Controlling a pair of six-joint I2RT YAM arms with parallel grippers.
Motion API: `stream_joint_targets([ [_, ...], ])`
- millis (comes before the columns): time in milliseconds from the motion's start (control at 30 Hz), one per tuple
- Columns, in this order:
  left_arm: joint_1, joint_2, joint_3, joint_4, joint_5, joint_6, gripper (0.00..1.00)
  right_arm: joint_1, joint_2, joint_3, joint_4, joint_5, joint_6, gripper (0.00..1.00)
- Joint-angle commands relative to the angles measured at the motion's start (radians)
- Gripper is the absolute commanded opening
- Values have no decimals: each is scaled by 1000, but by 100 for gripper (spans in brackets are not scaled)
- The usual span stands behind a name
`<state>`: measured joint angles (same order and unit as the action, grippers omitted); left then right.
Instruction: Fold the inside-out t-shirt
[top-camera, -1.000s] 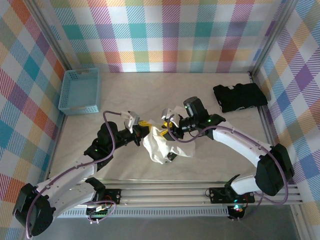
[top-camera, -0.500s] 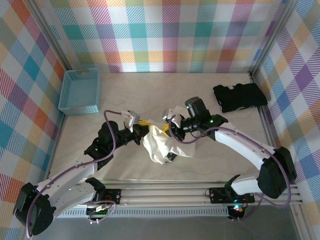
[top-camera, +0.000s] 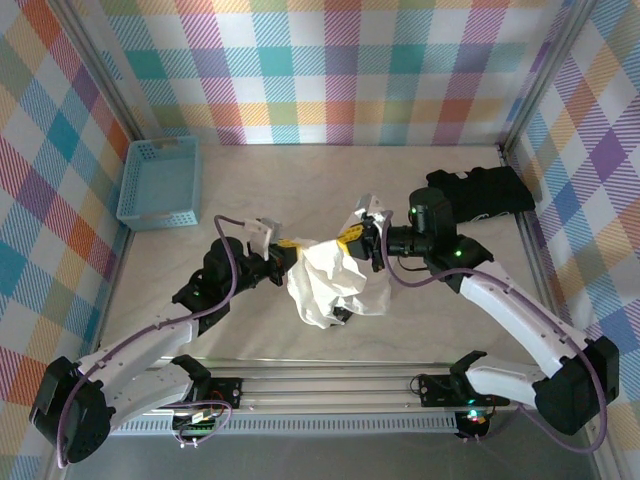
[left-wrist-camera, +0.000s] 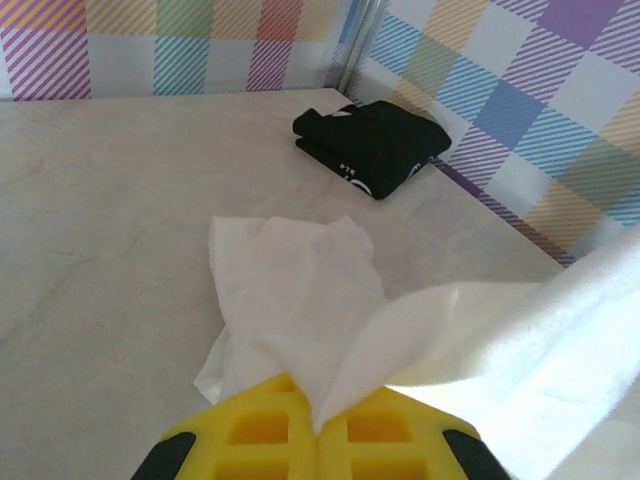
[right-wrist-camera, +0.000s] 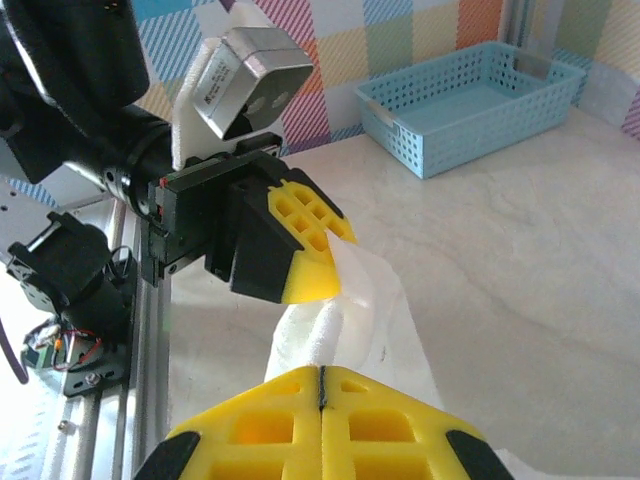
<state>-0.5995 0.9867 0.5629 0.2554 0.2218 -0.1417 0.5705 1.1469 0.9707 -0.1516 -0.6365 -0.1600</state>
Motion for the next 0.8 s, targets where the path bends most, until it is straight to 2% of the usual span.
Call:
stream_joint_targets([
  [0,9,18,58,-62,-19,0,10,-3,34,13,57,-8,136,0],
  [100,7,25,100,-164,-67,-5,41,-3,76,23,92,-17,211,0],
  [133,5,17,111,-195,-85,-9,47,-3,86,26,101,-12,233,0],
  [233,-34,-52,115,-264,-186,-33,60,-3,113,35,139,-2,319,0],
  [333,-97,-109,112,-294,-193,-22,68,-1,141,51,162,-13,400,0],
  [467,-171,-85,128,-288,-124,15,66,-1,165,60,187,-12,467,0],
  [767,-189,118,207,-216,-39,16,49,-1,175,59,201,-13,497,0],
])
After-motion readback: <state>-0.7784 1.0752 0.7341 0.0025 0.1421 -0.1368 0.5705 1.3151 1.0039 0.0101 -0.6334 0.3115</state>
